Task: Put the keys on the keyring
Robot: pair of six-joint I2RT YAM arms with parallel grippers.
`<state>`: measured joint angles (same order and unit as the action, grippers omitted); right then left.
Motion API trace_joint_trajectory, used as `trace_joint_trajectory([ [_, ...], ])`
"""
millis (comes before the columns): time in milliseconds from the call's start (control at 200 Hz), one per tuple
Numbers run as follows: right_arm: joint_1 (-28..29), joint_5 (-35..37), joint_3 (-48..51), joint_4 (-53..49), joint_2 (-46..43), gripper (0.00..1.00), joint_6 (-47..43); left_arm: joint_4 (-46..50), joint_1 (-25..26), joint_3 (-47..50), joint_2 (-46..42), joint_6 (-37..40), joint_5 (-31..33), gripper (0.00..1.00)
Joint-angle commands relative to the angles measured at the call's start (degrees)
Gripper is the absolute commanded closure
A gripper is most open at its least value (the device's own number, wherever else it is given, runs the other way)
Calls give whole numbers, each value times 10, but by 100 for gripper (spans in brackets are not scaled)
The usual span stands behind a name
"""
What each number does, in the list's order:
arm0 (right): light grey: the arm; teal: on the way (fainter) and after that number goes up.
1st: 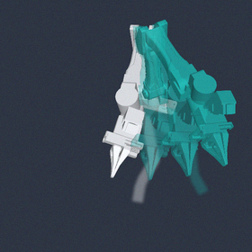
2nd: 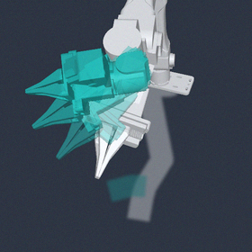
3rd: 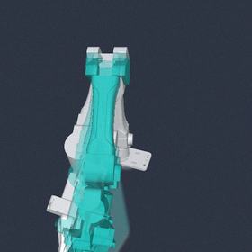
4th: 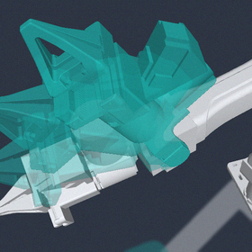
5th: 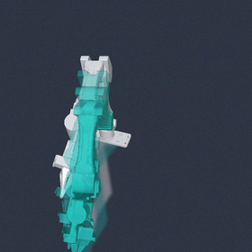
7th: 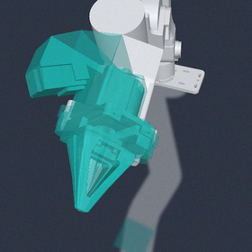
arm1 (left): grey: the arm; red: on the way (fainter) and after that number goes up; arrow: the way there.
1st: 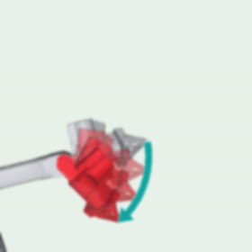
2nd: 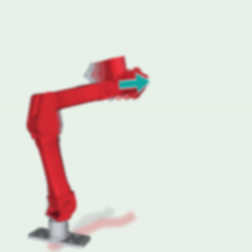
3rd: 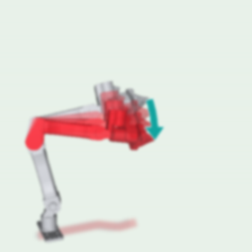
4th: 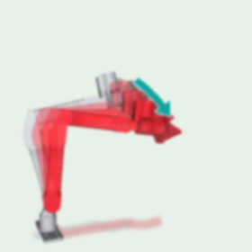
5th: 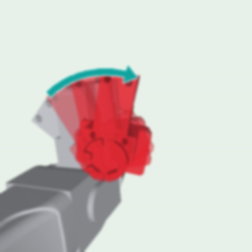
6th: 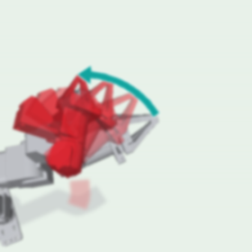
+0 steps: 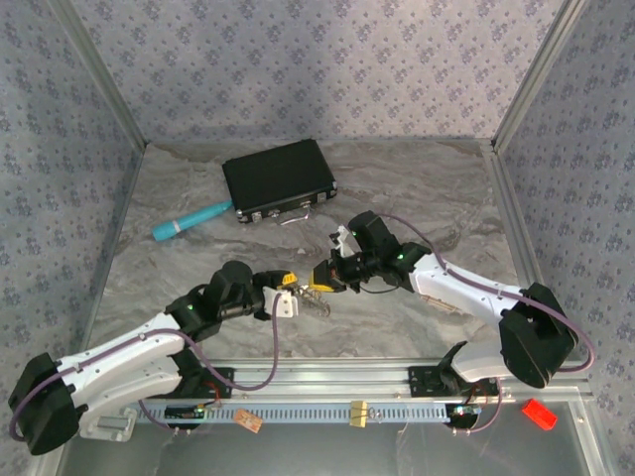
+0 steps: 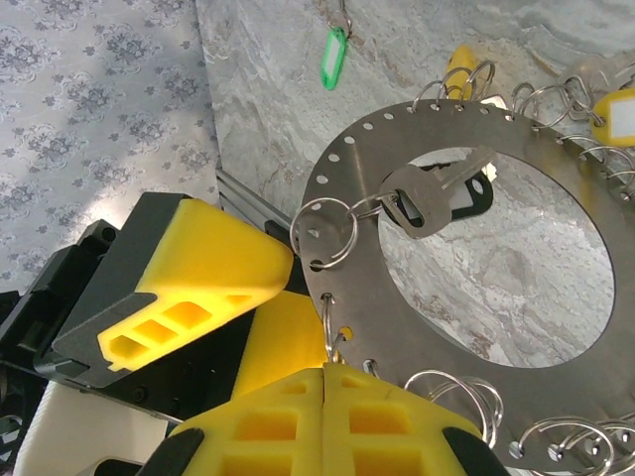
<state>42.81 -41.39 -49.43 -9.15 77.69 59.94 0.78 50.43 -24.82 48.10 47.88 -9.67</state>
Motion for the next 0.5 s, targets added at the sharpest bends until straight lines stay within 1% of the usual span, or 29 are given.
trace_joint_trajectory([
  [0, 5, -8, -15, 11, 6, 100, 11, -23, 9, -13, 6, -4, -6, 51],
  [180, 9, -8, -17, 13, 9, 100, 14, -45, 16, -14, 21, -8, 10, 50],
  [260, 10, -7, -16, 15, 9, 100, 14, -45, 17, -15, 33, -9, 18, 54],
  [310, 11, -7, -15, 16, 9, 100, 14, -49, 17, -16, 45, -10, 26, 58],
  [390, 10, -7, -13, 14, 10, 100, 13, -55, 17, -20, 63, -12, 39, 71],
  [495, 5, -5, -10, 8, 3, 100, 8, -53, 16, -23, 76, -12, 40, 85],
])
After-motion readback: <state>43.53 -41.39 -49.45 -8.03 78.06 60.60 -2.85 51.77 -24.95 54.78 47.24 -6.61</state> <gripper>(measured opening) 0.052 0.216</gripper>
